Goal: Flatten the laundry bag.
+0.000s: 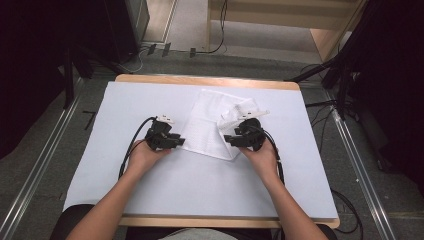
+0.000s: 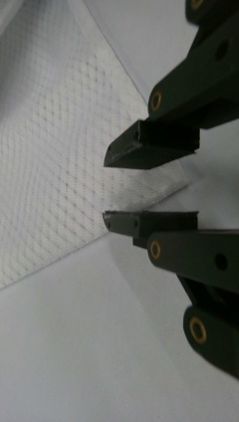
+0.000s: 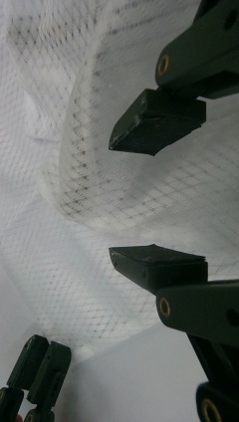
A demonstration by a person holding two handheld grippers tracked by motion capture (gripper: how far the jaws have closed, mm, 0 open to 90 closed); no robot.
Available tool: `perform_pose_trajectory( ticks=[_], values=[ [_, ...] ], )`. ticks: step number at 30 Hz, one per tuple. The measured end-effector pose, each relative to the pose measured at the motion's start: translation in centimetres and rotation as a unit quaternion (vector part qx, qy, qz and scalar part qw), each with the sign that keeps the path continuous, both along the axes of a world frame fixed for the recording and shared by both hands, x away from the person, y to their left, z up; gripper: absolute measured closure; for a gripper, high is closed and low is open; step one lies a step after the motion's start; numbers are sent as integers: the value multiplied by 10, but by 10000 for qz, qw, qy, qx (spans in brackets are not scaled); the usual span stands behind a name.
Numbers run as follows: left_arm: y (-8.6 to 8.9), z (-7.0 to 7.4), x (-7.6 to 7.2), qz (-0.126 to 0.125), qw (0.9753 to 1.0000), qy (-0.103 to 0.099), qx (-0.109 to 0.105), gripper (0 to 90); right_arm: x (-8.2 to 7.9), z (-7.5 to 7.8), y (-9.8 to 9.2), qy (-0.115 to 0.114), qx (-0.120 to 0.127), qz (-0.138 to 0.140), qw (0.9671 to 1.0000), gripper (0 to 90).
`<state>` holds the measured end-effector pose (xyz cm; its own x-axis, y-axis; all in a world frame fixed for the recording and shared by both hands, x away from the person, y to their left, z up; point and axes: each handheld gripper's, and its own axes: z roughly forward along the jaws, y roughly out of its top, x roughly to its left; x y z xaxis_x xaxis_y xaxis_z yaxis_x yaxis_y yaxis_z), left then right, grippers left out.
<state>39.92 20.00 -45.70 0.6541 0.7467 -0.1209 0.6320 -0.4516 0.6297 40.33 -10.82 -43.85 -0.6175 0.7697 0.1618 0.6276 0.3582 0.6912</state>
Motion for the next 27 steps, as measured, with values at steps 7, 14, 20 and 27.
perform_pose_trajectory(
  ticks=[7,14,20,27],
  values=[
    [6,-2,3,72,9988,323,-351,900,8,-12,14,167,-70,16,9998,455],
    [8,0,3,86,9972,465,-585,900,19,-26,22,165,-359,-43,9992,481],
    [12,4,2,142,9958,514,-739,900,17,-27,25,-145,-769,-54,9969,640],
    [16,8,3,220,9957,473,-768,900,21,-24,16,77,-552,-77,9984,900]
  ],
)
